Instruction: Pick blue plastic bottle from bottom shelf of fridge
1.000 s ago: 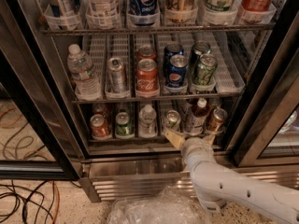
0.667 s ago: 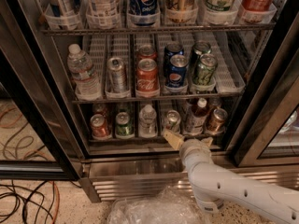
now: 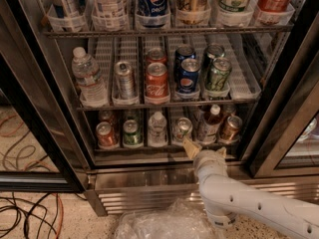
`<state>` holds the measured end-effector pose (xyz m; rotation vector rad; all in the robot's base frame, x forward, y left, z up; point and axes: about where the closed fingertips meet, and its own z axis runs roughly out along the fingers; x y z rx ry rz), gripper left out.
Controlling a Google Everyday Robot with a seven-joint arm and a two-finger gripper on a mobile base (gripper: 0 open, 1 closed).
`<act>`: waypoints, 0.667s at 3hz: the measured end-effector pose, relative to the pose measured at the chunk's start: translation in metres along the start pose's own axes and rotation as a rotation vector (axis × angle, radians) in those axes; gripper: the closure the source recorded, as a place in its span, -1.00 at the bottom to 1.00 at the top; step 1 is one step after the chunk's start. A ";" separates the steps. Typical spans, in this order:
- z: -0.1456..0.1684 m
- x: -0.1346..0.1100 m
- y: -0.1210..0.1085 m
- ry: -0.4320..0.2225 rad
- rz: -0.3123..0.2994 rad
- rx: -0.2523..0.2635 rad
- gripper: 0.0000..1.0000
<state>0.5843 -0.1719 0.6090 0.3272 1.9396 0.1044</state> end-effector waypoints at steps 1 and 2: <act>0.005 0.000 -0.002 -0.017 0.001 0.015 -0.60; 0.011 0.004 -0.007 -0.039 0.007 0.047 -0.58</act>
Offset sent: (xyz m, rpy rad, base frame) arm 0.0092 -0.0151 -0.0179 -0.0331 -0.0434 -0.1051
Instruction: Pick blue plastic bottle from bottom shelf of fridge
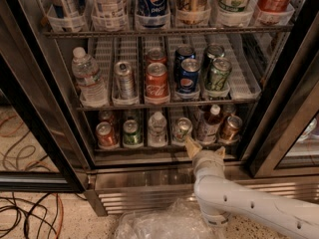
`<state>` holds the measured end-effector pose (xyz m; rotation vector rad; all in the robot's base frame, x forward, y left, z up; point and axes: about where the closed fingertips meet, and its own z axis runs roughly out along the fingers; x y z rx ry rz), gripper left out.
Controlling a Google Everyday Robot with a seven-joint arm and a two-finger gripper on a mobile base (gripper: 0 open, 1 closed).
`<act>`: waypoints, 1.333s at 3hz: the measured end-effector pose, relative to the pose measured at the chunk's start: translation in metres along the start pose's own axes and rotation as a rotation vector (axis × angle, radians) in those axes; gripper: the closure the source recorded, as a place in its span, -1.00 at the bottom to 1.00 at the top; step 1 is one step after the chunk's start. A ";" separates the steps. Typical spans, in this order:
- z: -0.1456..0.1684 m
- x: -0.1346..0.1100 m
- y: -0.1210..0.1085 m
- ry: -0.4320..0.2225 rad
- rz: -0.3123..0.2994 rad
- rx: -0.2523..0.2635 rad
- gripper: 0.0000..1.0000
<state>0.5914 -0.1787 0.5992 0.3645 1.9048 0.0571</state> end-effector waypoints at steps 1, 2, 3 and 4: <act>0.002 0.001 -0.010 -0.030 0.003 0.042 -0.58; 0.003 -0.001 -0.020 -0.057 -0.001 0.080 -0.56; 0.007 -0.007 -0.033 -0.084 -0.012 0.114 -0.52; 0.020 -0.014 -0.037 -0.111 -0.027 0.120 -0.52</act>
Offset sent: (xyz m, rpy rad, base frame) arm -0.0031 -0.0324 -0.0051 -0.0638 -0.0505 -0.1301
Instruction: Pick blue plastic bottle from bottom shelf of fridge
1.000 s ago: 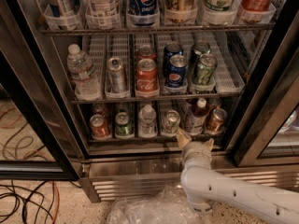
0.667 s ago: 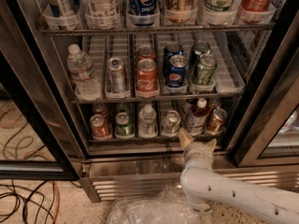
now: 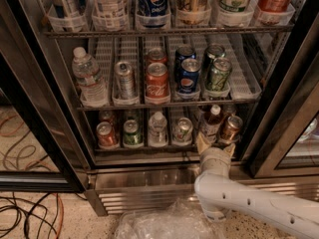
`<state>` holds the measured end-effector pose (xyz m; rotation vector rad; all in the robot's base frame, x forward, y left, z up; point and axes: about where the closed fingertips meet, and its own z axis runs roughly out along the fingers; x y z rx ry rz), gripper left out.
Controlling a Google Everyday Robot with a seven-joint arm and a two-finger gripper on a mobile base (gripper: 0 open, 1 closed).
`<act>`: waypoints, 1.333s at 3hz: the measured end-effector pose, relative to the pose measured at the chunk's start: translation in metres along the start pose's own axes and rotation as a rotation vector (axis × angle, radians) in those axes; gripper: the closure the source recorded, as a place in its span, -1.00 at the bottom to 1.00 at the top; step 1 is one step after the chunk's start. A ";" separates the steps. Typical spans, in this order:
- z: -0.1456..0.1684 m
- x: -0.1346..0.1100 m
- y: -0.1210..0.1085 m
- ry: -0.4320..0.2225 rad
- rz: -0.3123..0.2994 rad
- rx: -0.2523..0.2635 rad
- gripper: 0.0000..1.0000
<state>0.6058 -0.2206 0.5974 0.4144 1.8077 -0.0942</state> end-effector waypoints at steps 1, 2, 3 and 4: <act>0.025 -0.003 -0.002 -0.029 -0.003 0.009 -0.52; 0.036 0.001 -0.002 -0.036 0.005 0.014 -0.52; 0.046 0.005 -0.001 -0.045 0.007 0.016 -0.52; 0.045 0.005 -0.001 -0.045 0.007 0.016 -0.50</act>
Offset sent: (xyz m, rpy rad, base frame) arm 0.0352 -0.0123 -0.0101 -0.0240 -0.0342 -0.0156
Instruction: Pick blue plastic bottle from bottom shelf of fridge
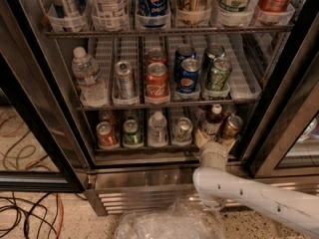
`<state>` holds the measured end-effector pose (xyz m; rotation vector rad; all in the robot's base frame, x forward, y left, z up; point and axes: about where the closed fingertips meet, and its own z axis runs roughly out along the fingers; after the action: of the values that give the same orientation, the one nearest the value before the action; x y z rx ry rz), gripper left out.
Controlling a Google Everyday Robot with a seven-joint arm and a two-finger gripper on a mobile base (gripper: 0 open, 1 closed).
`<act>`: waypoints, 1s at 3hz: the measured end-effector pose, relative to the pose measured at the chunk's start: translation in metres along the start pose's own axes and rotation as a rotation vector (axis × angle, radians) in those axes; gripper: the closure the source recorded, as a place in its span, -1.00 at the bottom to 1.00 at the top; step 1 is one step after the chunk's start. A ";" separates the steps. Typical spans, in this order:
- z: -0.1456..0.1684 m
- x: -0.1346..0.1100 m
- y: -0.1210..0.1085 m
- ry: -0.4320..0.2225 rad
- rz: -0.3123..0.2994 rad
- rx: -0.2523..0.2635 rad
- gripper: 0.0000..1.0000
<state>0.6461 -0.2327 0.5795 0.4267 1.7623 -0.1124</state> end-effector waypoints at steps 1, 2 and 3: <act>0.001 -0.001 0.000 -0.008 -0.001 0.003 -0.48; 0.001 -0.002 -0.001 -0.017 0.000 0.007 -0.50; 0.002 -0.002 -0.001 -0.025 0.000 0.009 -0.24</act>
Offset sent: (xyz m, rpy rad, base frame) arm 0.0310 -0.0200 0.0094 -0.0434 -0.1046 -0.0683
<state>0.6478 -0.2344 0.5812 0.4306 1.7375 -0.1253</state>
